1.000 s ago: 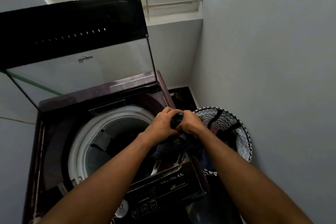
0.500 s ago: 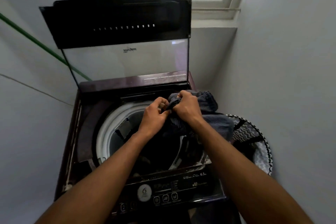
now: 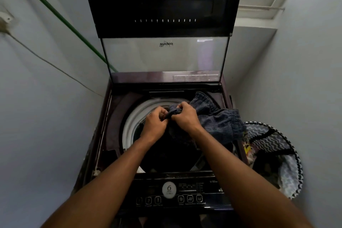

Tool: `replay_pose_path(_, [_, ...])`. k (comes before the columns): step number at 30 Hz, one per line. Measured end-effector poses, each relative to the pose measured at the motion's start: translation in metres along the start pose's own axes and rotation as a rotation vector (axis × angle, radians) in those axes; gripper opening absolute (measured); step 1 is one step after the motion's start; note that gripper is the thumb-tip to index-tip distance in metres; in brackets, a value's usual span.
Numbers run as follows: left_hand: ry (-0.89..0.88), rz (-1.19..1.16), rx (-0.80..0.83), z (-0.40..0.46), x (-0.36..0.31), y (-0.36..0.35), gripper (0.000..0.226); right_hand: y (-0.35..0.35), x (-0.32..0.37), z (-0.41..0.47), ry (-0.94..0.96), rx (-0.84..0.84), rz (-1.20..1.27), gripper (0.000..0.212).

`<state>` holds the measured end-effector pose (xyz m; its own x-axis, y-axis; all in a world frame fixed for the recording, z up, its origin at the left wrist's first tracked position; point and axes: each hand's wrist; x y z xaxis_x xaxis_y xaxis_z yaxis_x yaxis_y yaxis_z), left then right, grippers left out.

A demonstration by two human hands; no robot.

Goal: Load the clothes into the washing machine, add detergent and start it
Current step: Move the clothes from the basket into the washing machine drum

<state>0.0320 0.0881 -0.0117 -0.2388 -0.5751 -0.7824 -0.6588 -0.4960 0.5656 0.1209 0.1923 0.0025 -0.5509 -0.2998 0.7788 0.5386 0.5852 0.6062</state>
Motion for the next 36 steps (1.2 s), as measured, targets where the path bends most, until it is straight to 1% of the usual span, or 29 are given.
replay_pose_path(5, [0.09,0.066,-0.025,0.005,0.016,0.004,0.013,-0.019,-0.002,0.004,0.004,0.083,0.012,0.028])
replay_pose_path(10, [0.149,0.092,0.024,0.007,0.026,0.006,0.016,-0.03,-0.007,0.008,-0.044,0.159,0.004,0.035])
replay_pose_path(13, [0.127,0.152,0.055,0.008,0.031,0.004,0.012,-0.036,-0.019,0.008,-0.063,0.233,-0.048,0.033])
replay_pose_path(15, [0.104,0.168,0.09,0.008,0.032,0.001,0.012,-0.037,-0.026,0.006,-0.088,0.224,-0.077,0.031])
replay_pose_path(21, [0.006,0.131,0.164,0.012,0.013,-0.016,0.021,-0.016,-0.036,0.006,-0.09,0.078,-0.077,0.012])
replay_pose_path(23, [-0.032,0.111,0.164,0.014,0.001,-0.025,0.021,-0.001,-0.04,0.005,-0.074,-0.005,-0.077,0.012])
replay_pose_path(26, [-0.109,0.067,0.169,0.016,-0.022,-0.048,0.02,0.03,-0.048,0.001,-0.068,-0.173,-0.09,0.011])
replay_pose_path(30, [-0.216,0.064,0.254,0.008,-0.06,-0.086,0.018,0.07,-0.069,-0.008,-0.024,-0.382,-0.108,0.01])
replay_pose_path(33, [-0.286,0.078,0.329,-0.003,-0.087,-0.12,0.016,0.098,-0.097,-0.017,-0.074,-0.463,-0.084,0.01])
replay_pose_path(36, [-0.372,0.105,0.375,-0.01,-0.105,-0.157,0.02,0.126,-0.133,-0.027,-0.149,-0.523,-0.029,0.011])
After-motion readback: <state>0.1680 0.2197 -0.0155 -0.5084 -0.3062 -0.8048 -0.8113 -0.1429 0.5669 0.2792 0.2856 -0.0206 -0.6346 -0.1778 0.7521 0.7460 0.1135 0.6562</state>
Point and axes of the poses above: each hand's wrist, its own z-axis towards the middle knuckle, its own y-axis out of the back of the hand, x = y × z, and after that the axes turned 7 degrees about y, right-handed
